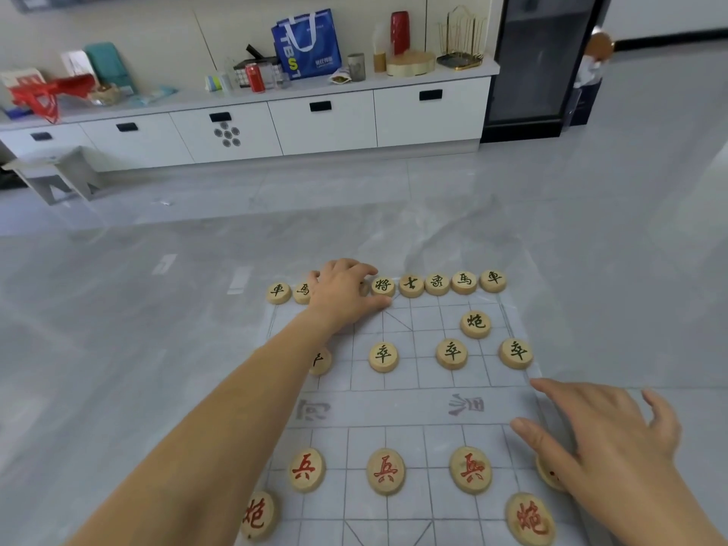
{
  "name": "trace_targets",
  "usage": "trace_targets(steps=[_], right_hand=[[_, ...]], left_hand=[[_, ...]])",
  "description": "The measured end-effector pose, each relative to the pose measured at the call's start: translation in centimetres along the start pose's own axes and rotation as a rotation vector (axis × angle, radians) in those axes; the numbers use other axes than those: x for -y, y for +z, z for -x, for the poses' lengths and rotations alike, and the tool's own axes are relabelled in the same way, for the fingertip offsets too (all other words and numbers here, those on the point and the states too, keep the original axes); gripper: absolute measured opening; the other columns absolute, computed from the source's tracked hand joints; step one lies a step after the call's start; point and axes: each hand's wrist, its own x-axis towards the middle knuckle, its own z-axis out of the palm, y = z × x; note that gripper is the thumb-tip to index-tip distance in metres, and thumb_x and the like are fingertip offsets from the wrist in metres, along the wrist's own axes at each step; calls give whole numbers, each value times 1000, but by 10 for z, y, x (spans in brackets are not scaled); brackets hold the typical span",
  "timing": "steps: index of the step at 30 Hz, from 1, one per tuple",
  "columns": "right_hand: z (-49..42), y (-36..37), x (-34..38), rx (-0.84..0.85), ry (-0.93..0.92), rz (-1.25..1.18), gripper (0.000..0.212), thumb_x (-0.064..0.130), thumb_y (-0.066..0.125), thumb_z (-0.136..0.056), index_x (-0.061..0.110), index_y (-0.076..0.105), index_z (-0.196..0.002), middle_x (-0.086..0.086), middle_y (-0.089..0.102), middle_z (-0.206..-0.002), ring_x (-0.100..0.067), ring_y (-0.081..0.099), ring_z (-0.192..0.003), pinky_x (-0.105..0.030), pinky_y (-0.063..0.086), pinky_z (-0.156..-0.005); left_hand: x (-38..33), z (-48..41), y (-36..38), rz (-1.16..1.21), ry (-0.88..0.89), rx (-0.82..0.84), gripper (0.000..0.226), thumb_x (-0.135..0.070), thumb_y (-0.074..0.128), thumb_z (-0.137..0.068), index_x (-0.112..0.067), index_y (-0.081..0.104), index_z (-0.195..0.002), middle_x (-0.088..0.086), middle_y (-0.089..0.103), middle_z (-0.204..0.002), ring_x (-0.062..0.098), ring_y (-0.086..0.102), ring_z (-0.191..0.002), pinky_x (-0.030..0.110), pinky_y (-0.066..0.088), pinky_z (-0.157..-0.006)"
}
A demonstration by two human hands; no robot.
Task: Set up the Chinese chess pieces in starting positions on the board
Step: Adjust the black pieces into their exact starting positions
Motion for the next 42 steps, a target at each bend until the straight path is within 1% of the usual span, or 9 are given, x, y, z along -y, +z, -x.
trace_targets(steps=[5,7,15,19,22,25,27,31,42], right_hand=[[-2,3,-1,-77,-1,47,58,68,24,-83,31,68,-94,10,67,-81,-21,67,-81,-42,22,-93],[-2,5,-1,-74,0,41,62,69,19,-85,31,68,-94,11,66,-82,-20,67,-81,-43,22,-93],[-1,6,-2,-34,2,-2,62,70,19,-84,33,66,-99,13,67,-86,-20,66,-86,-44,21,-95],[0,4,2,-19,-3,-24,57,69,26,-81,32,65,-99,12,67,-88,-19,66,-86,-40,23,-91],[1,0,9,-24,10,-99,57,68,29,-81,30,66,-99,10,67,-89,-18,65,-81,-36,27,-83],[1,-3,15,-1,-29,-204,63,68,22,-85,26,65,-102,10,66,-91,-16,65,-79,-35,43,-73],[0,-5,18,-2,-36,-259,59,67,25,-85,27,65,-102,12,65,-90,-13,64,-78,-30,41,-68],[0,-10,20,-14,-44,-282,49,62,36,-82,27,64,-103,15,63,-91,-11,63,-80,-27,39,-70],[1,-17,23,57,-25,-292,45,57,41,-79,28,63,-105,15,64,-92,-11,64,-82,-27,44,-69]], left_hand=[[1,-4,2,0,-26,31,53,-70,56,-74,-41,55,-118,-9,49,-131,18,37,-124,44,22,-101],[2,-4,1,-10,-27,27,52,-70,55,-74,-42,55,-117,-10,49,-131,19,37,-124,44,22,-100],[-2,-3,1,1,-49,17,54,-69,57,-73,-40,54,-119,-7,50,-131,20,38,-124,45,21,-102],[-12,-1,1,45,-4,37,67,-69,60,-71,-37,46,-129,-7,47,-135,19,34,-128,43,20,-103],[-26,-3,1,51,59,31,67,-66,62,-72,-37,46,-130,-9,46,-136,16,32,-129,39,18,-103],[-37,-9,5,46,76,47,66,-66,61,-72,-36,47,-129,-8,46,-136,16,32,-130,38,18,-101],[-40,-11,6,31,69,57,60,-66,61,-73,-37,50,-124,-9,48,-134,17,33,-128,38,20,-100],[-39,-14,9,50,43,82,48,-63,60,-75,-39,54,-116,-10,49,-130,18,39,-122,40,23,-99],[-40,-16,7,26,31,113,51,-64,58,-76,-39,51,-120,-8,48,-133,20,38,-123,43,24,-99]])
